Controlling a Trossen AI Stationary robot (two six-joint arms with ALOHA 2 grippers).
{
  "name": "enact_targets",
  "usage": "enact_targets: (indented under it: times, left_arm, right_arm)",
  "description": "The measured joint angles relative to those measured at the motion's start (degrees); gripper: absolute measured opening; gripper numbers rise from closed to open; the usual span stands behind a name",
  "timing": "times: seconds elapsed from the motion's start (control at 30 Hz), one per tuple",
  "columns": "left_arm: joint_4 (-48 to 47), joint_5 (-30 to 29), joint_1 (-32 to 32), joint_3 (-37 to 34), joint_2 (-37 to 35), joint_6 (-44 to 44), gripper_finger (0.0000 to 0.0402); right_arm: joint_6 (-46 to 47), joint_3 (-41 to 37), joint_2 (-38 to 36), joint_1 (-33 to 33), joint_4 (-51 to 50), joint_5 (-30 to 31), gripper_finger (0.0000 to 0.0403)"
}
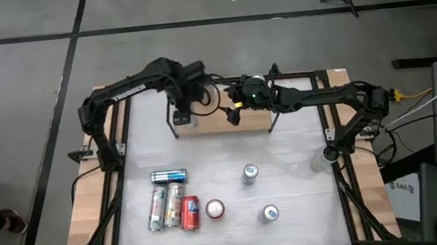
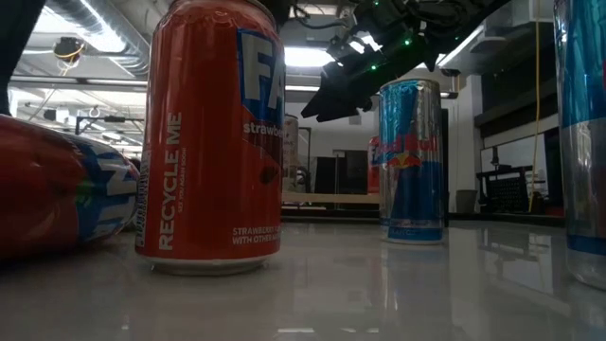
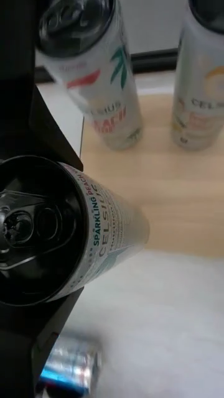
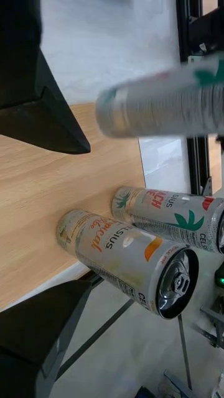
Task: Place canned beverage on shelf
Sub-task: Put the left white pink soda can on the shelf aligned with the other white pink soda can
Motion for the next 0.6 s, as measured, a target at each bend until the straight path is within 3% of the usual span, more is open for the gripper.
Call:
enact_targets:
  times: [0.6]
  left_arm:
    - [1.6,-3.0,5.6,0.0,1.2,7.5,0.0247]
  right_arm:
    - [0.0,0.0,0.0,0.0,0.0,0.0,0.0346]
